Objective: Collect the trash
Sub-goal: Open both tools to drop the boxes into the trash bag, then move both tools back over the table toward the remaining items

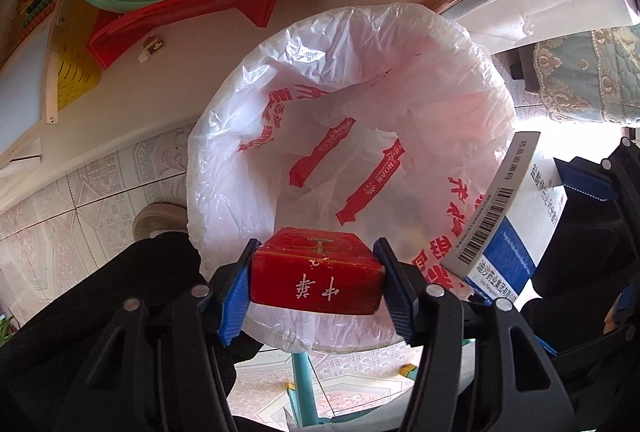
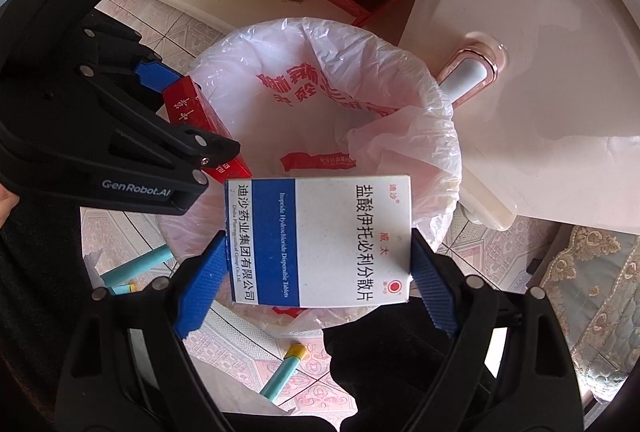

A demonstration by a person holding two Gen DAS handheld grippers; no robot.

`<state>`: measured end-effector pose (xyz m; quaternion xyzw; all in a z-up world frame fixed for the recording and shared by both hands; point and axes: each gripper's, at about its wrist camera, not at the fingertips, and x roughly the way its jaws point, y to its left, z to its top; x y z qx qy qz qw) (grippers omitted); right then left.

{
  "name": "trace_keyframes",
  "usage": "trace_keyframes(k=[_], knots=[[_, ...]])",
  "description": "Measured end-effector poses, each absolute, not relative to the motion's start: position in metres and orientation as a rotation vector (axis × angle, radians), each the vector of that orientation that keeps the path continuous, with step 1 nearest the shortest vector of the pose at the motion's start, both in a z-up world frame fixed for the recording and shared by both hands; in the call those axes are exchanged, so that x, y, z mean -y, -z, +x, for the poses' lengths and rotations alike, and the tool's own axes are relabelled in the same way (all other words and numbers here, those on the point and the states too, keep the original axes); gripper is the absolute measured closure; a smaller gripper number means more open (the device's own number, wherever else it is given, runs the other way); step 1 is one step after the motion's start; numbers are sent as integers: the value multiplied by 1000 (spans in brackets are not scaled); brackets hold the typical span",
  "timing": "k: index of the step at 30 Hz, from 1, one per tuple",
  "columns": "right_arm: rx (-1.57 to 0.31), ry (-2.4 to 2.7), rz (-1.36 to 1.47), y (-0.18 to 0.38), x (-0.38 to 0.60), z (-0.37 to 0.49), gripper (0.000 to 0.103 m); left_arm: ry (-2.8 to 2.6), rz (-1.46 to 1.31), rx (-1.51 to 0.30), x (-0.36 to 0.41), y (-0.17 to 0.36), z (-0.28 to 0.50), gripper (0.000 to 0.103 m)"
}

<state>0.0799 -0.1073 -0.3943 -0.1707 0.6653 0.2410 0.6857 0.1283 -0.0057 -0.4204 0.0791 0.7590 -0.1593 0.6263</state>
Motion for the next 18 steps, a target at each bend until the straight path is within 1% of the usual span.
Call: trace_keyframes(k=[1, 2, 3, 6, 8, 11, 18], knots=[[-1496, -534, -392, 396, 106, 80, 18, 358, 182, -1741, 7, 422, 129, 32], [-1502, -528, -397, 398, 106, 80, 18, 353, 182, -1740, 6, 421, 130, 27], [-1511, -525, -391, 400, 107, 81, 18, 354, 183, -1734, 6, 420, 130, 25], [-1535, -519, -357, 402, 112, 83, 18, 349, 170, -1731, 3, 419, 132, 22], [-1532, -515, -348, 401, 113, 85, 17, 343, 174, -1731, 2, 419, 133, 22], [-1524, -504, -343, 400, 114, 85, 14, 346, 171, -1730, 2, 418, 133, 22], [-1527, -494, -324, 399, 114, 87, 14, 344, 197, -1715, 5, 415, 131, 22]])
